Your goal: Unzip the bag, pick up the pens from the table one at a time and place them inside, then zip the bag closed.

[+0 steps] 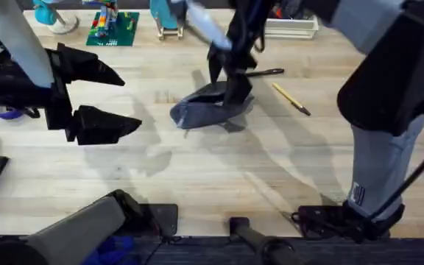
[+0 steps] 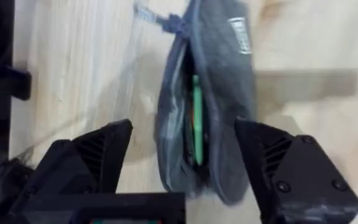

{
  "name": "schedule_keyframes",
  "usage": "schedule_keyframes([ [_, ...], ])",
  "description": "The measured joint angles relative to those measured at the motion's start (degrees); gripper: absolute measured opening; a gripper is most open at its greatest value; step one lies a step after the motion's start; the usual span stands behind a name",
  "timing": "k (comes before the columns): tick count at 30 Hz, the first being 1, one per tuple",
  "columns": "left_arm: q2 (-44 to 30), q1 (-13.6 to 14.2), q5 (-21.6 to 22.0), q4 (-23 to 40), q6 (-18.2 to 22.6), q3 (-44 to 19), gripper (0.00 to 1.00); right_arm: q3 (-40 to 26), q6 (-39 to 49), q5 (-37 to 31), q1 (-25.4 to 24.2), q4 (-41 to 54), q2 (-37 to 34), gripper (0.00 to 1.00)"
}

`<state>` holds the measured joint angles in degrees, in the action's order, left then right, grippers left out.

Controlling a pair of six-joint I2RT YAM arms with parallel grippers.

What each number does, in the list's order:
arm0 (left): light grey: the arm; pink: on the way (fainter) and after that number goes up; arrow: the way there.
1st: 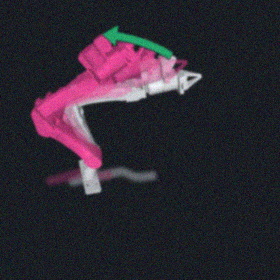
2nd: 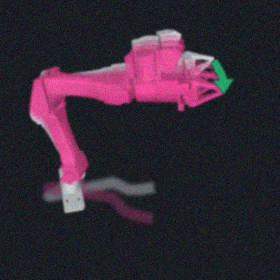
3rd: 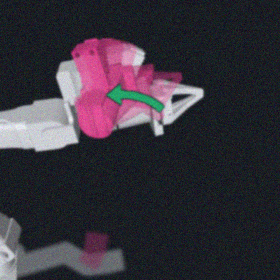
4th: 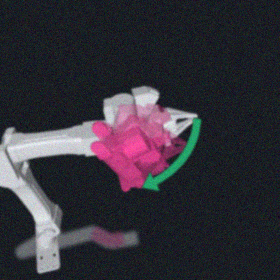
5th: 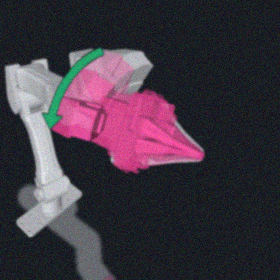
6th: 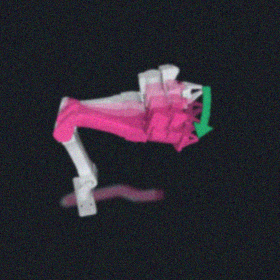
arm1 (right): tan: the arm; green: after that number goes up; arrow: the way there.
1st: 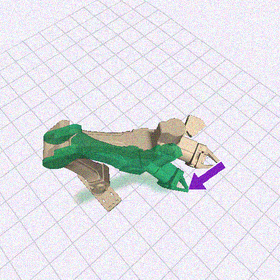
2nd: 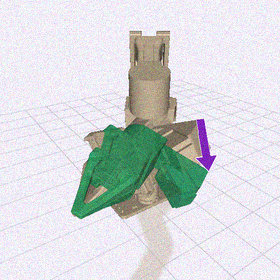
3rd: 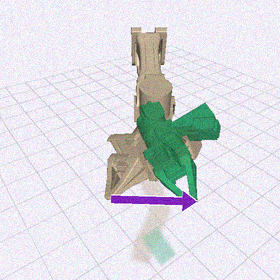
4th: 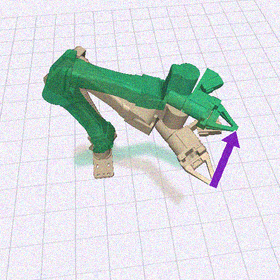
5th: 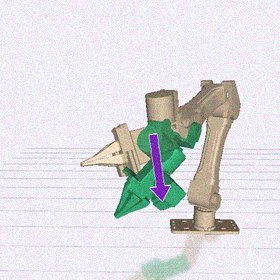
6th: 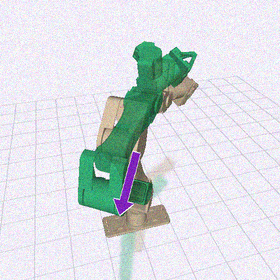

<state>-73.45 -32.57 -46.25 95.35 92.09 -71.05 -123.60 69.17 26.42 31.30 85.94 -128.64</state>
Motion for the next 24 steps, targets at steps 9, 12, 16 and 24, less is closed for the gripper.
schedule_keyframes([
  [9, 0.0, 0.0, 0.01, 0.0, 0.0, 0.0, 0.995, -17.1, -9.33, -1.38, -6.27, 6.57, 0.0, 0.996],
  [12, 0.0, 0.01, 0.01, 0.0, 0.0, 0.0, 0.995, -20.74, -17.46, -4.65, -7.8, 6.5, 0.0, 0.997],
  [16, 0.0, 0.0, 0.01, 0.0, 0.0, 0.0, 0.996, -22.83, -26.02, -8.77, -9.59, 6.46, 0.0, 0.997],
  [24, 0.0, -0.01, 0.01, 0.0, 0.0, 0.0, 0.996, -22.9, -31.7, -12.57, -11.4, 6.68, 0.0, 0.997],
])
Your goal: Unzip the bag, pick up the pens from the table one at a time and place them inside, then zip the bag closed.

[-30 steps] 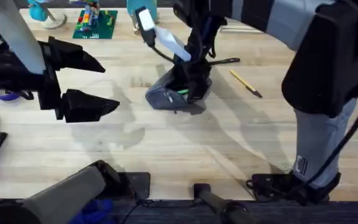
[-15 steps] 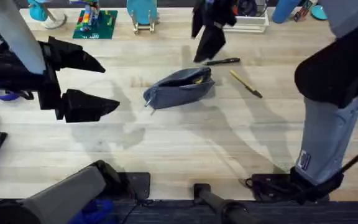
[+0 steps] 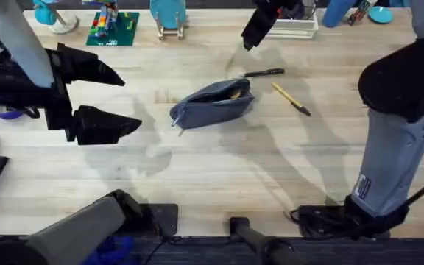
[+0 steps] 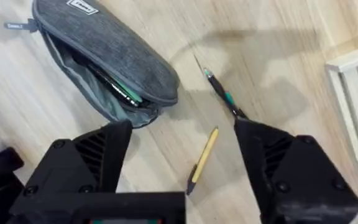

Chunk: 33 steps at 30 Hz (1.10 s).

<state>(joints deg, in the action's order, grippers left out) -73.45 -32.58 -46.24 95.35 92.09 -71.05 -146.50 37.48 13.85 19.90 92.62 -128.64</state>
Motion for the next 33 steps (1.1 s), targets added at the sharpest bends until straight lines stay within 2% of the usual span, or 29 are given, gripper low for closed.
schedule_keyframes([
  [8, 0.0, 0.02, 0.0, -0.46, 0.0, 0.0, 0.995, 0.0, -1.52, -0.57, 0.02, 0.04, 0.0, 0.997],
  [13, 0.0, 0.0, 0.0, -0.66, 0.0, 0.0, 0.995, 0.0, -7.18, -1.01, 0.02, -0.06, 0.0, 0.997],
  [17, 0.0, 0.0, 0.0, -0.66, 0.0, 0.0, 0.995, 0.0, -21.28, -6.17, 0.02, -1.98, 0.0, 0.997],
  [20, 0.0, 0.0, 0.0, -0.64, 0.0, 0.0, 0.995, 0.0, -36.79, -12.33, 0.0, -2.13, 0.0, 0.997],
  [23, 0.0, 0.01, 0.0, -0.66, 0.0, 0.0, 0.995, 0.0, -50.38, -15.48, -0.1, -2.69, 0.0, 0.996],
  [27, 0.0, 0.0, 0.0, -0.66, 0.0, 0.0, 0.995, 0.0, -62.51, -17.32, -0.11, -2.82, 0.0, 0.997],
  [33, 0.0, 0.02, 0.0, -0.66, 0.0, 0.0, 0.996, 0.0, -74.09, -18.38, -0.11, -4.29, 0.0, 0.997],
])
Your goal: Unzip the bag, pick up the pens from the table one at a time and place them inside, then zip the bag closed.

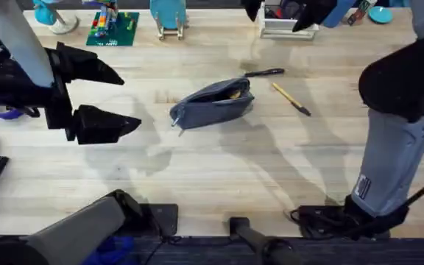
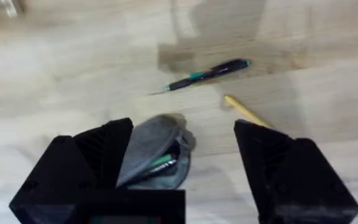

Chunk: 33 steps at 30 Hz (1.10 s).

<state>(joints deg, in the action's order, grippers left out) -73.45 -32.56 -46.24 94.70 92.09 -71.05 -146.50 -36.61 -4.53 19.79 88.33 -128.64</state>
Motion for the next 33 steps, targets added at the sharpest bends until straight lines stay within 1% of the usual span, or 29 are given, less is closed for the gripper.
schedule_keyframes([
  [5, 0.0, -0.02, 0.0, 0.01, 0.0, 0.0, 0.995, 0.0, -7.67, -0.47, 0.0, -0.29, 0.0, 0.997],
  [9, 0.0, -0.02, 0.0, 0.01, 0.0, 0.0, 0.995, -0.07, -9.93, -0.61, 0.0, -0.75, -0.66, 0.996],
  [19, 0.0, -0.01, 0.0, 0.0, 0.0, 0.0, 0.995, -0.2, -13.96, -1.38, 0.0, -2.07, -9.58, 0.996],
  [33, 0.0, 0.0, 0.0, 0.0, 0.0, 0.0, 0.995, -0.2, -23.21, -3.76, 0.0, -3.14, -15.11, 0.997],
])
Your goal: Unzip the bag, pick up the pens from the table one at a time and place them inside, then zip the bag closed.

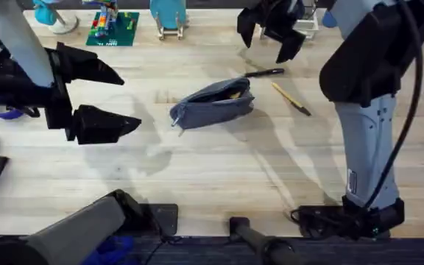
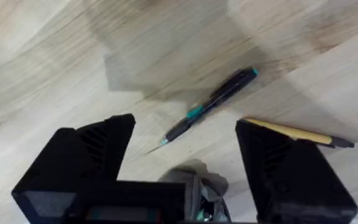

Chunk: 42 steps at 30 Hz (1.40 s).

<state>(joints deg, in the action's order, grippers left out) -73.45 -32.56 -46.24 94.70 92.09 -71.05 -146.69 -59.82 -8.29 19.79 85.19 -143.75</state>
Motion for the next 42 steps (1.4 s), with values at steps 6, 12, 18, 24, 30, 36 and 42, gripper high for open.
schedule_keyframes([
  [6, 0.01, -0.02, 0.0, 0.0, 0.0, 0.0, 0.995, 0.0, -1.18, -0.59, 0.0, -0.15, -2.21, 0.996],
  [12, 0.0, -0.01, 0.0, 0.01, 0.0, 0.0, 0.995, 0.0, -1.48, -0.75, 0.0, -0.12, -3.63, 0.996],
  [18, 0.0, -0.02, 0.0, 0.02, 0.0, 0.0, 0.995, 0.0, -1.63, -0.75, 0.0, 0.33, -5.98, 0.996],
  [24, 0.0, -0.02, 0.0, 0.0, 0.0, 0.0, 0.995, -0.09, -1.96, -0.75, 0.0, 0.92, -6.26, 0.963],
  [30, 0.0, -0.02, 0.0, 0.02, 0.0, 0.0, 0.995, -0.14, -2.47, -0.42, 0.02, 0.9, -6.74, 0.484],
  [36, 0.0, -0.02, 0.0, 0.0, 0.0, 0.0, 0.995, -0.62, -2.55, 0.83, 0.02, 0.67, -7.14, 0.386],
  [42, 0.0, 0.0, 0.0, 0.0, 0.0, 0.0, 0.995, -0.81, -2.7, 1.64, 0.17, 0.37, -7.29, 0.046],
])
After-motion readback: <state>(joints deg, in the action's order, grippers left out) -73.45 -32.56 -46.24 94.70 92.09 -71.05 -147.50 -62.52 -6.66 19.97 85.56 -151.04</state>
